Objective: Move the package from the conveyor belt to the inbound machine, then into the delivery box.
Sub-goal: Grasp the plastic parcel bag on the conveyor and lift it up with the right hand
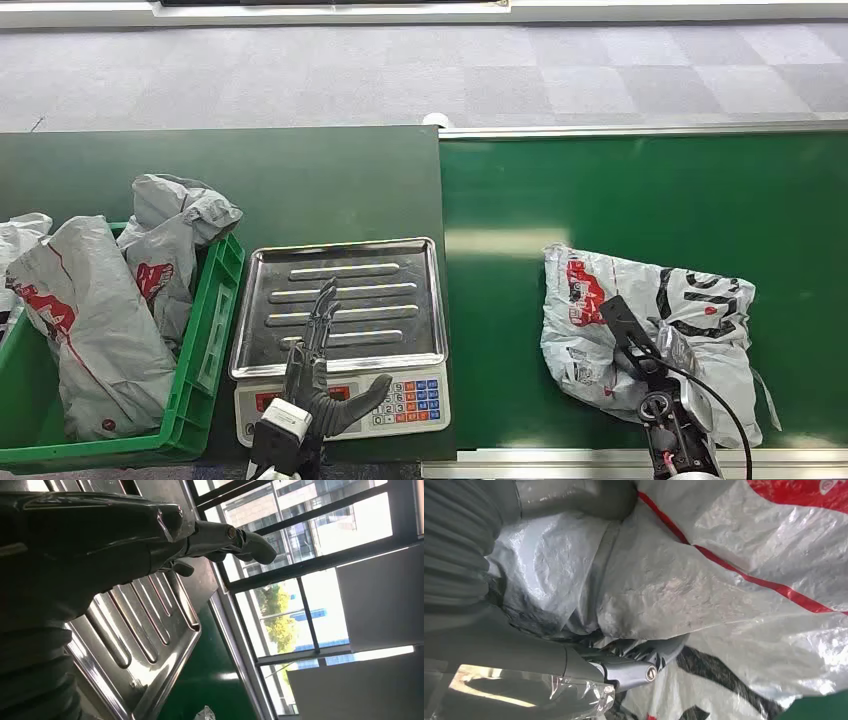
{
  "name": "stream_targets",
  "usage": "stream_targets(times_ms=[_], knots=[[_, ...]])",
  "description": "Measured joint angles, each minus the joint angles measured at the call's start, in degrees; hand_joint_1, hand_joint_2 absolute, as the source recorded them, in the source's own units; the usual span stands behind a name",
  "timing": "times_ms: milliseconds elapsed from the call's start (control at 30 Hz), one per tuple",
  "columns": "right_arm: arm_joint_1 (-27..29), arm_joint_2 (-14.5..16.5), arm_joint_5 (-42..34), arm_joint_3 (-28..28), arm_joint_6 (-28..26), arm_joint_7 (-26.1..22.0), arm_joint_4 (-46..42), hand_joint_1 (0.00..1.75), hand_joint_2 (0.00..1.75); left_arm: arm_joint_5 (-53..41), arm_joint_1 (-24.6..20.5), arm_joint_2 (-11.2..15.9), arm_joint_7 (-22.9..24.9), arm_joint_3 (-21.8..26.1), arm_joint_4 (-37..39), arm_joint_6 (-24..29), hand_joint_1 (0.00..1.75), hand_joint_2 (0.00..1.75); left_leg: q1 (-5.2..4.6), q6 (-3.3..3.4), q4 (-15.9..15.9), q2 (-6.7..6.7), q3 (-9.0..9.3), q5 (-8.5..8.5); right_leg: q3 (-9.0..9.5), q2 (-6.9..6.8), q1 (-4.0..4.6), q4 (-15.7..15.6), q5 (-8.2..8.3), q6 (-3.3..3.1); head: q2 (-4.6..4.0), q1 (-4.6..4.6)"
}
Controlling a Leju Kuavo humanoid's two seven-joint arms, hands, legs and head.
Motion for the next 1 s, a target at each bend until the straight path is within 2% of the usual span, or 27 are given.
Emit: stream_targets(times_ms=[533, 667, 733, 833, 1000], knots=[[1.4, 0.9, -3.4, -0.1, -2.9, -0.8, -3.8, 1.75, 1.75, -0.1, 0.1, -0.3, -0.2, 0.6, -0.3, -1.0, 0.00, 1.75, 0.02, 0.00, 0.0, -0.01, -0.13, 0.00, -0.13, -0.01, 0.03, 0.0, -0.01, 0.00, 0.00, 0.00], [2.3, 1.4, -4.2, -0.3, -5.7, -1.7, -5.9, 1.75, 1.75, -0.1, 0.1, -0.5, -0.3, 0.8, -0.3, -1.1, 0.00, 1.75, 0.01, 0.00, 0.0, -0.02, -0.18, 0.00, -0.16, -0.02, 0.02, 0.0, -0.01, 0.00, 0.00, -0.01], [3.0, 1.8, -5.4, -0.5, -8.4, -3.4, -7.6, 1.75, 1.75, -0.1, 0.3, -0.6, -0.4, 1.0, -0.5, -0.9, 0.00, 1.75, 0.01, 0.00, 0.0, -0.02, -0.21, 0.00, -0.19, -0.02, 0.02, 0.0, -0.01, 0.00, 0.00, -0.01], [4.5, 2.5, -8.8, -0.8, -13.3, -9.0, -12.3, 1.75, 1.75, -0.1, 0.6, -0.7, -0.9, 1.4, -0.8, -0.6, 0.00, 1.75, 0.02, 0.00, 0.0, -0.03, -0.25, 0.00, -0.26, -0.01, 0.03, 0.0, -0.01, 0.00, 0.00, -0.01], [9.5, 5.0, -19.7, -1.6, -18.3, -18.5, -24.6, 1.75, 1.75, 0.0, 0.7, -0.8, -1.9, 2.0, -1.1, 0.0, 0.00, 1.75, 0.02, -0.01, 0.0, -0.06, -0.34, 0.00, -0.34, -0.07, 0.04, 0.0, -0.03, -0.01, 0.00, -0.01]])
